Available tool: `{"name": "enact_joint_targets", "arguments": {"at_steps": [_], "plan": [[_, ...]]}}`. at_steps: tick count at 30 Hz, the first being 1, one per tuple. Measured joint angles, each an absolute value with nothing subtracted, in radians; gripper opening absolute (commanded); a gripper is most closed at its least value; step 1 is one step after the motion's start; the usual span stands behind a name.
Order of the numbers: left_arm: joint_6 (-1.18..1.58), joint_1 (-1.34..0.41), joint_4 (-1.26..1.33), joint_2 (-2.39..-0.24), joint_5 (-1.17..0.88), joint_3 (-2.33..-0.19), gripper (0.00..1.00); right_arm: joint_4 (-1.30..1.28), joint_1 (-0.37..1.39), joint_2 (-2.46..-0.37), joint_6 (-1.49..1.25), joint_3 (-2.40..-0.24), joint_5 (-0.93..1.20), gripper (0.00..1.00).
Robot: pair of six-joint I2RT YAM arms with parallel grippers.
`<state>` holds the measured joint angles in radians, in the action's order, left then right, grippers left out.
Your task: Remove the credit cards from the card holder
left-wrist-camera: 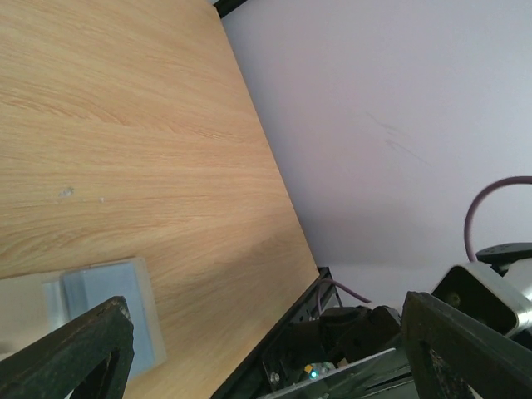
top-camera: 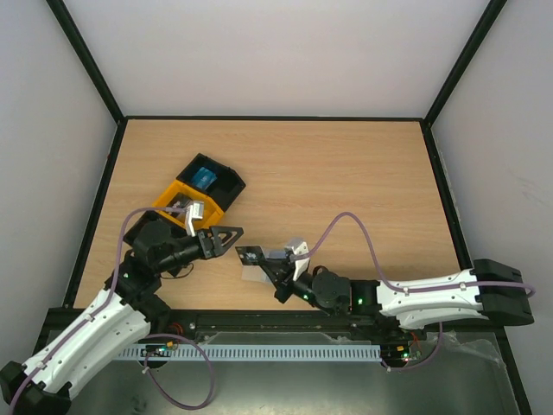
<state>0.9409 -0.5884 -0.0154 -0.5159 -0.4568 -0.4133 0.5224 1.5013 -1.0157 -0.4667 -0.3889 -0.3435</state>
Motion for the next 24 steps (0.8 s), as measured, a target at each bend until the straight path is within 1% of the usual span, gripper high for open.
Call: {"name": "enact_joint_targets", "arguments": {"at_steps": [4, 11, 21, 22, 24], "plan": [[0.952, -0.588, -0.023, -0.482, -0.491, -0.405, 0.89, 0.545, 1.501, -1.0, -0.594, -0.389, -0.285, 0.02], [1.015, -0.588, 0.073, -0.381, -0.567, -0.346, 0.88, 0.614, 1.501, -1.025, -0.786, -0.389, -0.24, 0.02], [1.055, -0.588, 0.118, -0.338, -0.612, -0.312, 0.88, 0.686, 1.501, -0.962, -0.878, -0.374, -0.293, 0.02], [1.059, -0.588, 0.12, -0.338, -0.617, -0.312, 0.87, 0.692, 1.501, -0.962, -0.885, -0.374, -0.294, 0.02], [1.065, -0.588, 0.128, -0.336, -0.626, -0.311, 0.8, 0.695, 1.501, -0.962, -0.9, -0.373, -0.295, 0.02]]}}
